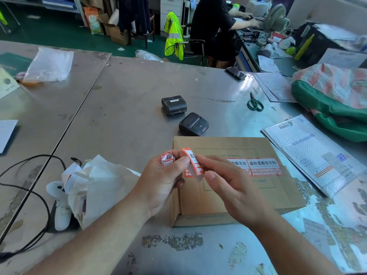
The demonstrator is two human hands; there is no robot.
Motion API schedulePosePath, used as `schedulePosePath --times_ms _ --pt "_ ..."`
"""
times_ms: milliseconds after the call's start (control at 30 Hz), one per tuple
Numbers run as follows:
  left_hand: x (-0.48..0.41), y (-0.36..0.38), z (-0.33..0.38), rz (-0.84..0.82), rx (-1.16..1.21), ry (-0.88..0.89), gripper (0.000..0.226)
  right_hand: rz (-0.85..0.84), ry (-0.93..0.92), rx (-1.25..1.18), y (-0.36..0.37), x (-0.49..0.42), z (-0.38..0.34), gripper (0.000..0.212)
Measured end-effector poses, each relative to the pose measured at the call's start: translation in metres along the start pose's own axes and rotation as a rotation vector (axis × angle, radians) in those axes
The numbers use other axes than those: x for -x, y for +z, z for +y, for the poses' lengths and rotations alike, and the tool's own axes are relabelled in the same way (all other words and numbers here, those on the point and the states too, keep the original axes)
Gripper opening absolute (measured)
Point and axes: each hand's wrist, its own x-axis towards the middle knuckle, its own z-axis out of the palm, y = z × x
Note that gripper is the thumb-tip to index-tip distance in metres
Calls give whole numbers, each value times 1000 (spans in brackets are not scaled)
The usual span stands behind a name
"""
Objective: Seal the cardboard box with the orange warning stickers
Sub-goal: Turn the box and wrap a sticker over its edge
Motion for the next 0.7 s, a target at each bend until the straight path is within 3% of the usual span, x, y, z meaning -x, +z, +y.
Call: schedulePosePath --times_ms 500,700 --pt "3 9 -4 -20 -218 -23 7 -61 -15 9 0 8 0 46" --pt "1 8 -3 -3 -248 -20 7 70 110 -171 -3 10 4 50"
